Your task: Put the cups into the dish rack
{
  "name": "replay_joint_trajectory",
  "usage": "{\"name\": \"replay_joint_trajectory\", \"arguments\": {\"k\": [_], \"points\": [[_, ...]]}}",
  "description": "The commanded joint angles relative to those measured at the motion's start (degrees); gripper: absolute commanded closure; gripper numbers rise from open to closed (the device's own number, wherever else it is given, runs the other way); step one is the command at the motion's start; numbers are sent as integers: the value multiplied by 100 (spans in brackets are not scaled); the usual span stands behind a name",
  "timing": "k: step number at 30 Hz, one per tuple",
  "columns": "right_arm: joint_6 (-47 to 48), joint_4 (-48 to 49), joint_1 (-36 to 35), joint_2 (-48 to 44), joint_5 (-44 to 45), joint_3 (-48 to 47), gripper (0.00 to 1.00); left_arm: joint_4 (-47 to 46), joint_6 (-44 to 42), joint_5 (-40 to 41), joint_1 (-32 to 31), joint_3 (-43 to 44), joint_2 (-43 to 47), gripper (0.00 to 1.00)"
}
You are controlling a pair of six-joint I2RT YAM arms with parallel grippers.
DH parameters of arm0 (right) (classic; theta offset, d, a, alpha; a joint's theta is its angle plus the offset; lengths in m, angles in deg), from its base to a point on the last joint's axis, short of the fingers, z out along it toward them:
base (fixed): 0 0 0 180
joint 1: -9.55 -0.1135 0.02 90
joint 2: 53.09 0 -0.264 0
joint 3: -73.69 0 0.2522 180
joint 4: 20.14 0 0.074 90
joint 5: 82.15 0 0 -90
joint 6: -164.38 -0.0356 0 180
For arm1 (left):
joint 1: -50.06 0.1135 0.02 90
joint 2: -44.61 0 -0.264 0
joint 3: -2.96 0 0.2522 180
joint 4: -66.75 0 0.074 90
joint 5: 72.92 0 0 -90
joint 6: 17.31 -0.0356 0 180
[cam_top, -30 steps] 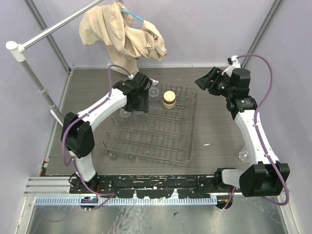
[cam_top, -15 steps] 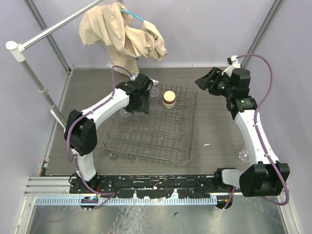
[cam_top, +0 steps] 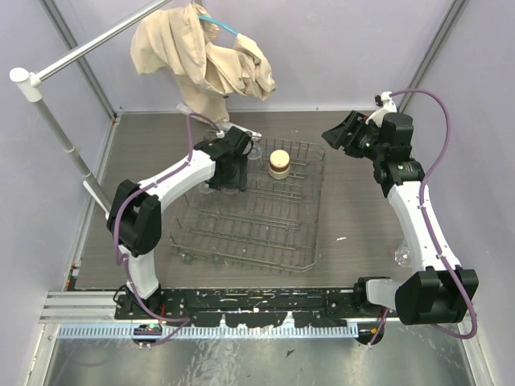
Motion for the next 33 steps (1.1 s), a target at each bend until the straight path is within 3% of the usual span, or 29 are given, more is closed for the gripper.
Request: {"name": "replay_joint_trajectory", "arguments": {"k": [1,6,12,16,20,24,28,33], "points": [[80,141,-37,-230,25,-103,35,-242,52,65,-11,-139,-24,100],[86,123,-43,-225,12,-127,34,-311,52,73,-18,-207,-32,98],[110,90,-46,-230,20,-135,35,-295,127,64,-30,-233,-30,79],[107,96,-46,-222,31,-131,34,-154,166,23,-55,-206,-30,84],[99,112,-54,-200,7,-131,35,-121,186,17,-92,-247,10,81],[95,122,-55,-189,3,-127,35,-71,226,-16,-131,-221,24,69],[89,122,-55,-203,3,-114,35,107,244,23,-171,-162,45,44],[79,131,-54,-207,15,-103,35,262,254,38,-197,-93,84,31]]}}
